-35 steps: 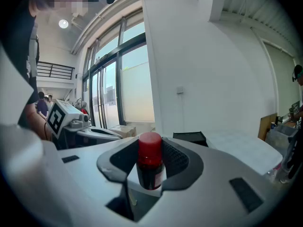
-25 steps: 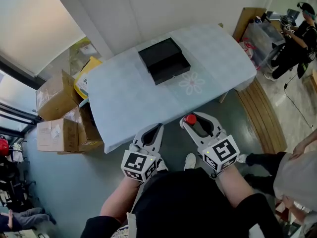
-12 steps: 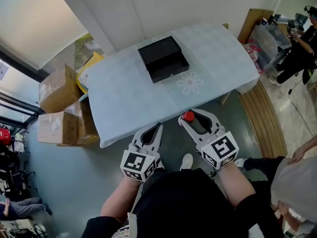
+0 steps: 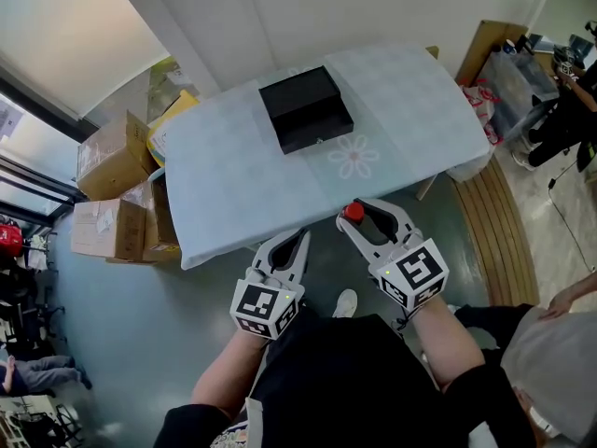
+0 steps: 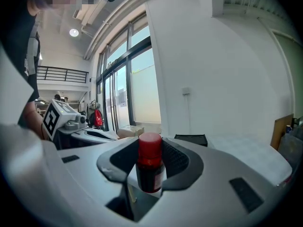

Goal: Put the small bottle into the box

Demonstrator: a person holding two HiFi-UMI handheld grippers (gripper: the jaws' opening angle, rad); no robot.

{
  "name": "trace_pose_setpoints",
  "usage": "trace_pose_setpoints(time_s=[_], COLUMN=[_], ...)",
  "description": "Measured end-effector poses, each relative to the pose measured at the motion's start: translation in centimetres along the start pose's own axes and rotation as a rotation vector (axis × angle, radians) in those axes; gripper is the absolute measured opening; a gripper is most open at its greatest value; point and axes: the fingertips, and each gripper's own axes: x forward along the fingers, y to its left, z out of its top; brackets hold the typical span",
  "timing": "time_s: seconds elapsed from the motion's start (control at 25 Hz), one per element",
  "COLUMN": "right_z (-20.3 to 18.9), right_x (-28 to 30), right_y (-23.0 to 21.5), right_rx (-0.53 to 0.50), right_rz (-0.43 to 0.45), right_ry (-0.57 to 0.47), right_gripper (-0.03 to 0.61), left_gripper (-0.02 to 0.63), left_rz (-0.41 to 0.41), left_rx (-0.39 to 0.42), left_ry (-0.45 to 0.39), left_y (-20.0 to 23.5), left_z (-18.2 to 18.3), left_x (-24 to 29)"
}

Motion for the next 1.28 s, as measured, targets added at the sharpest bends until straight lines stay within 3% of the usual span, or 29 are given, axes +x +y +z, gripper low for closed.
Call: trace_pose_setpoints(time_s=[0.52,0.84,1.28], right_z=[0.0,0.1,-0.8], right_x=[4.4,10.8,19.6], right_y=[-4.0,-8.0,-13.9], right_rx=[0.014,0.030,0.051], right_rz=[-0.040,-0.083,-0.106], right_ry=[0.007,0.021,0.053], right_gripper=[0.153,0.153,0.153], left_gripper=[0.008,0.008,0.008], left_rz=[-0.034,-0.081,-0.065], left_rx=[0.007,0.018,0.003], left_ry=[-0.009,-0.006,0.016], left_y=[3.3,8.9,16.8], left_z=[0.8,1.7,1.7], left_x=[3.7,7.7,12.5])
